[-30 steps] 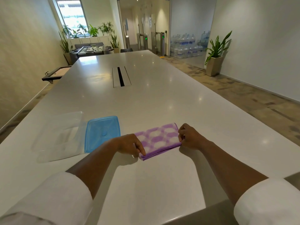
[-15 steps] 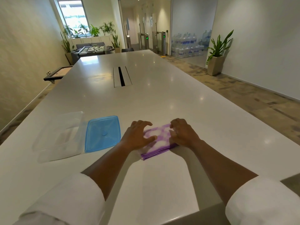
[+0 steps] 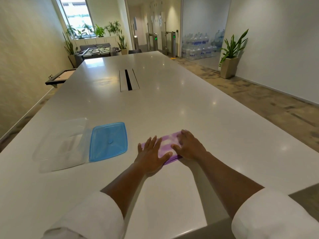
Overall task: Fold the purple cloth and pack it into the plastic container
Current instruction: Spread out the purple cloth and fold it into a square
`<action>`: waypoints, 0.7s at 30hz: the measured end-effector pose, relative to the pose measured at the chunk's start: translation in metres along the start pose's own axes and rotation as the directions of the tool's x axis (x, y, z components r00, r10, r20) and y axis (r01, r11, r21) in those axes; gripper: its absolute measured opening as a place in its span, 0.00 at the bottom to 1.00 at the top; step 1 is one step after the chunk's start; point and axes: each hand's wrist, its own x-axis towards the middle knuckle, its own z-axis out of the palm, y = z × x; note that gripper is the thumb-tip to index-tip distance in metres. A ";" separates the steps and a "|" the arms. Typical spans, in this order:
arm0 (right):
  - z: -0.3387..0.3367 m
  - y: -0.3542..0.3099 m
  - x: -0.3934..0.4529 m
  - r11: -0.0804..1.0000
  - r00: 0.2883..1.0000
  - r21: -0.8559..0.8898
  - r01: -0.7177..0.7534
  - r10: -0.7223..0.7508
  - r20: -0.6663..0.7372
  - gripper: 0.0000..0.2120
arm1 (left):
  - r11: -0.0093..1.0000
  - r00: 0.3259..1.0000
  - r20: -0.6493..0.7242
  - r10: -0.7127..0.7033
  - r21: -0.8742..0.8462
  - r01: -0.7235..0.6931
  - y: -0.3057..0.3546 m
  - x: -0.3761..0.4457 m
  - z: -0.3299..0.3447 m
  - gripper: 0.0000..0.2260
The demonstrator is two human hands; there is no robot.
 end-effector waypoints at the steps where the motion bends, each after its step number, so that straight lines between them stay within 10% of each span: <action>1: -0.003 -0.003 0.001 0.996 0.995 0.067 -0.055 0.060 -0.080 0.29 | 1.000 1.000 0.004 -0.002 0.017 0.002 0.000 0.001 -0.001 0.39; 9: -0.019 -0.017 0.014 0.823 0.829 0.220 -0.523 0.551 -0.091 0.33 | 0.996 0.857 -0.515 -0.024 -0.082 -0.021 0.016 0.006 -0.018 0.10; 21: -0.035 -0.026 0.017 0.735 0.810 0.356 -0.577 0.568 0.142 0.13 | 0.700 0.917 0.082 -0.390 -0.621 0.353 0.017 0.021 -0.029 0.06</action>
